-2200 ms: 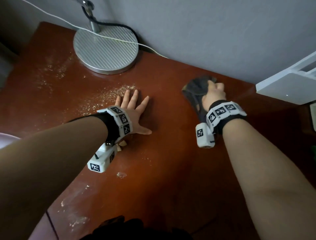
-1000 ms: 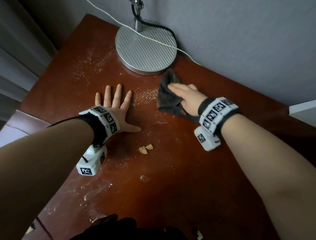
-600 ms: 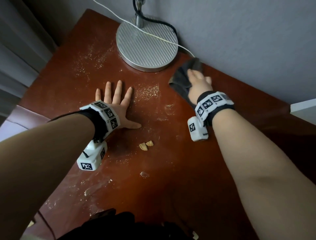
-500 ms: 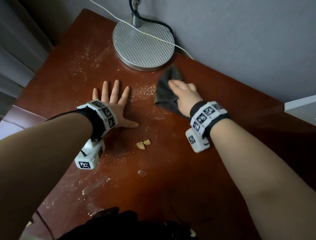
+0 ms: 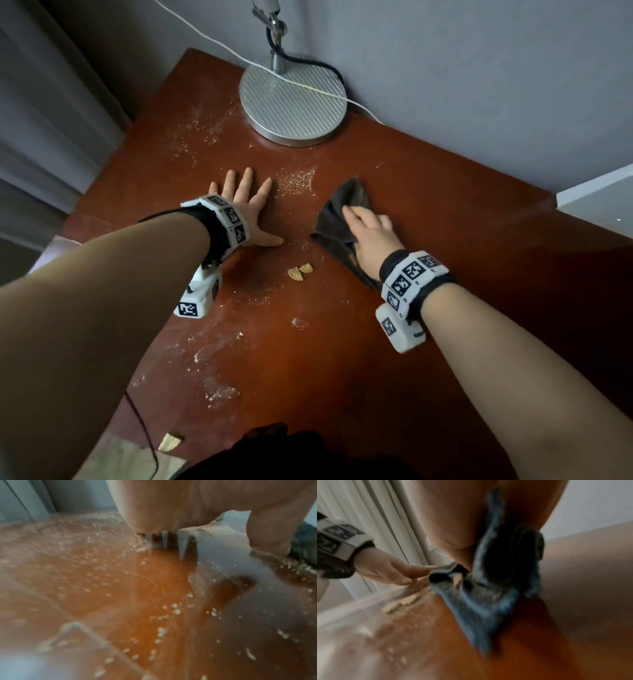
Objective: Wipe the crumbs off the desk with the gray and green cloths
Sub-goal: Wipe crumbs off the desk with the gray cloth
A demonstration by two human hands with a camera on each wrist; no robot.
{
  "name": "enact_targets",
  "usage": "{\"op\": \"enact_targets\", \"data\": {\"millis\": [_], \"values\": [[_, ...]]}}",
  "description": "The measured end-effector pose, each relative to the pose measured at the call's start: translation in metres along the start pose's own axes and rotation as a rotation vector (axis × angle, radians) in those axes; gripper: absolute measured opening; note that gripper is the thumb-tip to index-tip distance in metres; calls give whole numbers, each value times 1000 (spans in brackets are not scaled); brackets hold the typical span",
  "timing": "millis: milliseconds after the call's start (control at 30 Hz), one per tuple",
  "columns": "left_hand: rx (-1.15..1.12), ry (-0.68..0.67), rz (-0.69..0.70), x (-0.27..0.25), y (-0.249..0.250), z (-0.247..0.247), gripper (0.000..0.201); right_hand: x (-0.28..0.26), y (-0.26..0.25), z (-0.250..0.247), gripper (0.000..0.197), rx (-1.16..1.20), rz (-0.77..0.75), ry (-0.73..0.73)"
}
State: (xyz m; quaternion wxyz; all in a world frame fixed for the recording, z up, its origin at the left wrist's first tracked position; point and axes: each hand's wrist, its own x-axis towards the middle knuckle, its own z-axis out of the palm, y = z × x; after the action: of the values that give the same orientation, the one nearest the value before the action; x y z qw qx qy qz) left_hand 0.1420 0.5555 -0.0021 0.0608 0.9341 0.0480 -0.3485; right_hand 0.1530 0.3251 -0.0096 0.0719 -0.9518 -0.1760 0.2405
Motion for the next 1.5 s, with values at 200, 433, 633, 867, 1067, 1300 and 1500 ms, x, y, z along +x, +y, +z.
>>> {"op": "enact_targets", "data": {"millis": [200,433,633,867,1067,1300,1500], "values": [[-123,19,-59,-37,-46,8,103,-4,13,-15,60,241,223,200],[-66,15,-157,-77,-83,67,98,-24,-25,18,65,19,239,122],[-68,6,-209,-77,-71,73,102,-37,-38,14,61,126,61,41],[-88,-9,-259,-63,-61,75,114,34,35,-39,57,230,578,293],[-115,-20,-282,-57,-55,66,122,67,18,-44,66,-20,459,125],[-162,-51,-298,-51,-44,52,130,28,-38,-7,70,-48,-174,-26],[-169,-45,-301,-51,-44,53,130,58,12,-53,63,75,198,170]]}}
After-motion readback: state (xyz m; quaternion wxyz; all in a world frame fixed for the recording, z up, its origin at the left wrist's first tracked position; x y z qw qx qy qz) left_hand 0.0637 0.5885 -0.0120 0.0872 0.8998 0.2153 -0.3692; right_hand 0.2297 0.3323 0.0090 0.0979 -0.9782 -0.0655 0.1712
